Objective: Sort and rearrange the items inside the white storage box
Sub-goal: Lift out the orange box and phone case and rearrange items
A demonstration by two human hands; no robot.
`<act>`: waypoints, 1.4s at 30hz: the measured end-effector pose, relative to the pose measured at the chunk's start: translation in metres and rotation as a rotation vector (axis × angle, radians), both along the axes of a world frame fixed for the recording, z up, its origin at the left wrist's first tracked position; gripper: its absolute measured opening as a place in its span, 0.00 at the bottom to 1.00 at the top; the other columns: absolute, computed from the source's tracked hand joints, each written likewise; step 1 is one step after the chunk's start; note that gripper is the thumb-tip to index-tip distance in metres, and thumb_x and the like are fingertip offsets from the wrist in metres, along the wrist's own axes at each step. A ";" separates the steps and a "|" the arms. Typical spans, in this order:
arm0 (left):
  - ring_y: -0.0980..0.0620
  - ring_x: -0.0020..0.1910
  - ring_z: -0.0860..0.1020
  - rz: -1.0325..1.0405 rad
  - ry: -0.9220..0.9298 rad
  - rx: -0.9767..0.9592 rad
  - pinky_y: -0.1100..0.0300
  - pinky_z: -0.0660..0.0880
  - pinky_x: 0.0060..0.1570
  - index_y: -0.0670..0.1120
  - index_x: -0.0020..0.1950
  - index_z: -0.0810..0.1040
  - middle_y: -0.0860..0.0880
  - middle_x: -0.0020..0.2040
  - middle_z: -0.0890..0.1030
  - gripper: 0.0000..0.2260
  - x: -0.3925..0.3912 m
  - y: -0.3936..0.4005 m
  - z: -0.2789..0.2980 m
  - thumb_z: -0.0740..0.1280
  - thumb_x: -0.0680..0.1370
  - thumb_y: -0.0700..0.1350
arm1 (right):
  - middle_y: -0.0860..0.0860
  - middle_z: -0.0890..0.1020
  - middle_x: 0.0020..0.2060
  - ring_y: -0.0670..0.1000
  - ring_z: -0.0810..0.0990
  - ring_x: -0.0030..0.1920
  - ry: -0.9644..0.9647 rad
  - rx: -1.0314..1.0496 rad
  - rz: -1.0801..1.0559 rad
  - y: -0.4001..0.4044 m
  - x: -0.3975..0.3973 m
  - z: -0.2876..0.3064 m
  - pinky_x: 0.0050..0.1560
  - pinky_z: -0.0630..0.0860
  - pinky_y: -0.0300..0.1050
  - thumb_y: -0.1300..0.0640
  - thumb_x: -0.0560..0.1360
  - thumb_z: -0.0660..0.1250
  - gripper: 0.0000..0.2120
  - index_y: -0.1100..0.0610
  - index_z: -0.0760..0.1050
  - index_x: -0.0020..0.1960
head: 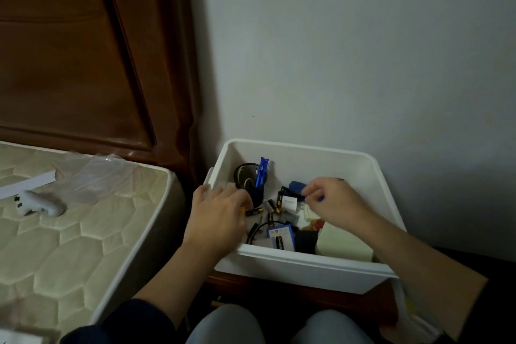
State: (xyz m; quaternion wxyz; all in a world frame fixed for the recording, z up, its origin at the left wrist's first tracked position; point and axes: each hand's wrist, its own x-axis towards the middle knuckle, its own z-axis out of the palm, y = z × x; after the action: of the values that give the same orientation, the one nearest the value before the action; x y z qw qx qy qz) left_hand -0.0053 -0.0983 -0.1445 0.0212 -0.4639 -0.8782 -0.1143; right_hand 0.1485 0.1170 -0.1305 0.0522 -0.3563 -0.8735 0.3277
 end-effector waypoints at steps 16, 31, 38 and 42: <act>0.47 0.76 0.67 -0.187 0.184 -0.717 0.29 0.21 0.67 0.57 0.63 0.81 0.57 0.64 0.81 0.20 -0.011 0.022 0.002 0.50 0.84 0.54 | 0.55 0.80 0.60 0.56 0.79 0.58 -0.523 0.328 0.712 -0.044 -0.056 -0.053 0.60 0.80 0.55 0.58 0.81 0.68 0.11 0.55 0.78 0.64; 0.46 0.70 0.66 -0.274 0.041 -0.704 0.45 0.61 0.70 0.53 0.66 0.81 0.54 0.71 0.73 0.15 -0.023 0.042 -0.024 0.60 0.82 0.49 | 0.45 0.82 0.47 0.47 0.84 0.44 -0.128 -0.183 0.151 0.001 -0.057 -0.052 0.44 0.85 0.51 0.46 0.69 0.76 0.13 0.45 0.77 0.51; 0.43 0.73 0.62 -0.359 -0.012 -0.933 0.39 0.54 0.70 0.52 0.68 0.80 0.52 0.71 0.72 0.19 -0.023 0.050 -0.024 0.65 0.81 0.58 | 0.55 0.81 0.54 0.54 0.86 0.45 -0.156 -0.157 0.082 0.001 -0.065 -0.055 0.41 0.87 0.54 0.54 0.78 0.70 0.16 0.55 0.78 0.65; 0.41 0.77 0.58 -0.354 -0.029 -1.061 0.35 0.47 0.74 0.51 0.72 0.78 0.50 0.75 0.70 0.20 -0.019 0.060 -0.026 0.65 0.82 0.55 | 0.56 0.81 0.56 0.55 0.86 0.44 -0.183 -0.125 0.072 0.001 -0.065 -0.054 0.43 0.87 0.56 0.53 0.82 0.65 0.16 0.56 0.75 0.68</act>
State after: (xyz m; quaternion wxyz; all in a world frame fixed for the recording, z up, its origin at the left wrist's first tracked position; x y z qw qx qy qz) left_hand -0.0243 -0.0384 -0.1704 -0.2466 -0.5497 -0.7244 0.3351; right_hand 0.0837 0.1183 -0.1843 -0.0621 -0.3557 -0.8646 0.3494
